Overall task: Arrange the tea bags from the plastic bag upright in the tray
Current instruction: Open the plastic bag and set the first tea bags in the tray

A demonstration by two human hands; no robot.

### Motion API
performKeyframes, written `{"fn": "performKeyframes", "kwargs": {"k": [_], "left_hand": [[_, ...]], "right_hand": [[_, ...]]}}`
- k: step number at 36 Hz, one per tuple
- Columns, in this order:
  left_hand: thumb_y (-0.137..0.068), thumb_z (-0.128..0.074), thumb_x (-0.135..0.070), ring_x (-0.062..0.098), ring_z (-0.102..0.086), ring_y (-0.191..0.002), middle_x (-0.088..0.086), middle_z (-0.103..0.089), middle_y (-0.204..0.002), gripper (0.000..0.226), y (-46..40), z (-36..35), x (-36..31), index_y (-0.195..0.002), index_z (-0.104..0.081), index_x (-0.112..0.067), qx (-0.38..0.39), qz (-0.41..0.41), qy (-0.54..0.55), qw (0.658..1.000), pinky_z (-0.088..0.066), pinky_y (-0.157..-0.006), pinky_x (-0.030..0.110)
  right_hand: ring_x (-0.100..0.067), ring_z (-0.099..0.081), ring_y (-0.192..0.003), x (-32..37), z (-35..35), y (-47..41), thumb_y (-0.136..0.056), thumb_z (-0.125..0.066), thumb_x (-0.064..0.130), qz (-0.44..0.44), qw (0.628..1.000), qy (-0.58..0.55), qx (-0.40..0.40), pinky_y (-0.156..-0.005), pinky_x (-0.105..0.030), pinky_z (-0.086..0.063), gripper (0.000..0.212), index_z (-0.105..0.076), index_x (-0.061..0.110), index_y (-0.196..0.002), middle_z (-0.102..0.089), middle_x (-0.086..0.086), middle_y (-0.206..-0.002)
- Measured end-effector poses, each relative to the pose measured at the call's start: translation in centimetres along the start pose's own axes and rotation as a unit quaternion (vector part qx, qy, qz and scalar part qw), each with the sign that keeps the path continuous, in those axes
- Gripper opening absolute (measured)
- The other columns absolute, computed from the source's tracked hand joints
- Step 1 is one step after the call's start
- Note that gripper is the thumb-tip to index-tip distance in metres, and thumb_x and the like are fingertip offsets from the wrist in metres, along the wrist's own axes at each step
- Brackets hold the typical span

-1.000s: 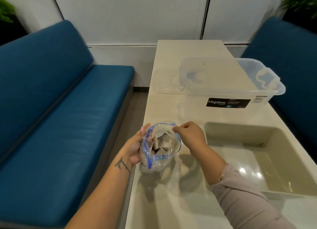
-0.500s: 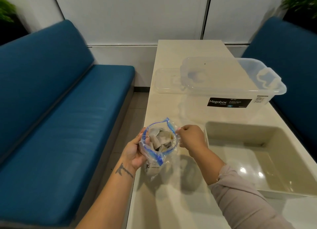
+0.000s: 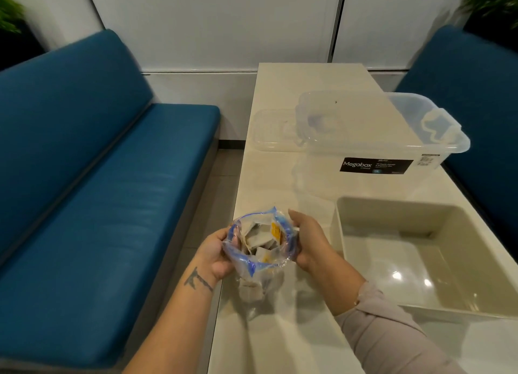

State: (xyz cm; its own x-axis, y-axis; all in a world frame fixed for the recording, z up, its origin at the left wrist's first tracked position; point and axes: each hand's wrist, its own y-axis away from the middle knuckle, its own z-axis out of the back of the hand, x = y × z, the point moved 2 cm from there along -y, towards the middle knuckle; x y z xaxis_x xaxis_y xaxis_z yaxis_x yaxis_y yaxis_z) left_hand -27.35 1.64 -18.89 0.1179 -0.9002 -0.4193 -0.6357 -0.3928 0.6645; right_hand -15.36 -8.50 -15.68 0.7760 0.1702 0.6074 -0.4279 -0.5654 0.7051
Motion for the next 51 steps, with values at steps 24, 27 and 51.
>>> {"fn": "performKeyframes", "kwargs": {"k": [24,27,51], "left_hand": [[-0.096,-0.052,-0.022,0.015,-0.063,-0.055,0.003,-0.064,-0.062,0.027,-1.5,-1.6,-3.8,-0.079,-0.066,-0.006,0.005,0.032,-0.343,0.939,-0.057,-0.059,0.028],[-0.095,-0.052,-0.021,0.011,-0.055,-0.045,-0.002,-0.056,-0.052,0.022,-1.6,-1.3,-3.2,-0.079,-0.061,-0.008,0.014,0.068,-0.274,0.959,-0.052,-0.051,0.024],[-0.073,-0.071,-0.007,0.01,-0.052,-0.095,-0.01,-0.047,-0.111,0.028,4.6,-3.6,-1.8,-0.083,-0.05,-0.023,-0.121,-0.344,-0.695,0.62,-0.04,-0.067,0.014]], "right_hand": [[-0.024,-0.051,-0.07,1.2,0.5,-1.6,-0.092,-0.056,0.016,0.104,0.968,0.218,-0.064,-0.069,-0.033,-0.041,0.024,-0.06,0.003,-0.072,-0.054,-0.016,-0.075],[-0.021,-0.056,-0.052,0.6,0.8,-2.3,-0.097,-0.051,0.017,0.054,0.99,0.119,-0.059,-0.06,-0.031,-0.046,0.032,-0.058,0.003,-0.069,-0.059,-0.011,-0.06],[-0.014,-0.05,-0.068,1.2,0.5,3.9,-0.072,-0.067,0.015,0.29,0.826,0.47,-0.111,-0.058,-0.026,-0.038,0.03,-0.047,0.02,-0.094,-0.039,0.005,-0.103]]}}
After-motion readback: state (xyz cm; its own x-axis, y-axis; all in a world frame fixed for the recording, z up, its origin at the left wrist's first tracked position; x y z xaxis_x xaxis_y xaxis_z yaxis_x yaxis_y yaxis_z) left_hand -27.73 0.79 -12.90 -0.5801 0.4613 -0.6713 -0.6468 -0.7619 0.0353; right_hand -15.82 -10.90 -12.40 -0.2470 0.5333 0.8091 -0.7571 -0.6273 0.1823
